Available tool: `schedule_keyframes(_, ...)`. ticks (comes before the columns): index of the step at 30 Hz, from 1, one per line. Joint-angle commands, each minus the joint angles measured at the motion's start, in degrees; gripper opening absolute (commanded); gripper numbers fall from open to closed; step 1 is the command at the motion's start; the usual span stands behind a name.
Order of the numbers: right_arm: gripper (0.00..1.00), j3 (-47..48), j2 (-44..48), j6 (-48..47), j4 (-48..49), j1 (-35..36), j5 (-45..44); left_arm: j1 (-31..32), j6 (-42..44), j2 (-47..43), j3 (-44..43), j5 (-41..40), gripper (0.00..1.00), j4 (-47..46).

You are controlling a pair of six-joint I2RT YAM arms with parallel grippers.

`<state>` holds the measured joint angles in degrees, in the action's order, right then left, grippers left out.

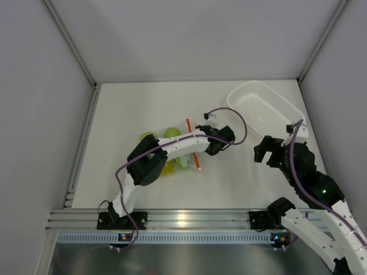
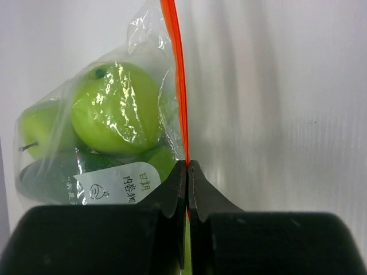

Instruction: Open the zip-top bag and remove the fake food

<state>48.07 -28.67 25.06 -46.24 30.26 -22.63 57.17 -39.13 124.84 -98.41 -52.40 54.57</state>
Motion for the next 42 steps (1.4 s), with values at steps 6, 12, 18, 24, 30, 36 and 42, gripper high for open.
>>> schedule_keyframes(6,0.99,-1.05,-0.78,-2.29,6.68,0.5,5.91,-4.6,-10.24,-14.09,-2.84,-2.62,0.0,0.54)
schedule_keyframes(12,0.99,-2.11,-4.38,-4.57,11.68,0.59,13.29,-7.59,-18.41,-21.64,-4.85,1.24,0.0,0.19)
schedule_keyframes(18,0.99,-4.3,-5.87,-9.58,21.7,0.59,32.06,-8.91,-26.16,-26.48,-8.02,4.94,0.0,0.02)
schedule_keyframes(24,1.0,-6.41,-9.21,-11.79,32.25,0.59,49.25,-9.18,-41.52,-33.42,0.31,5.03,0.0,0.01)
schedule_keyframes(30,0.99,-8.61,-12.55,-11.43,37.53,1.2,46.38,-9.09,-60.51,-40.1,18.12,8.98,0.0,-1.12)
schedule_keyframes(36,0.93,-14.14,-14.58,-14.24,47.26,5.24,39.43,-9.0,-69.14,-44.94,27.74,12.32,0.0,-5.43)
schedule_keyframes(42,0.91,-17.48,-14.75,-21.19,54.93,16.83,31.0,-8.91,-68.62,-46.7,24.32,12.15,0.0,-5.79)
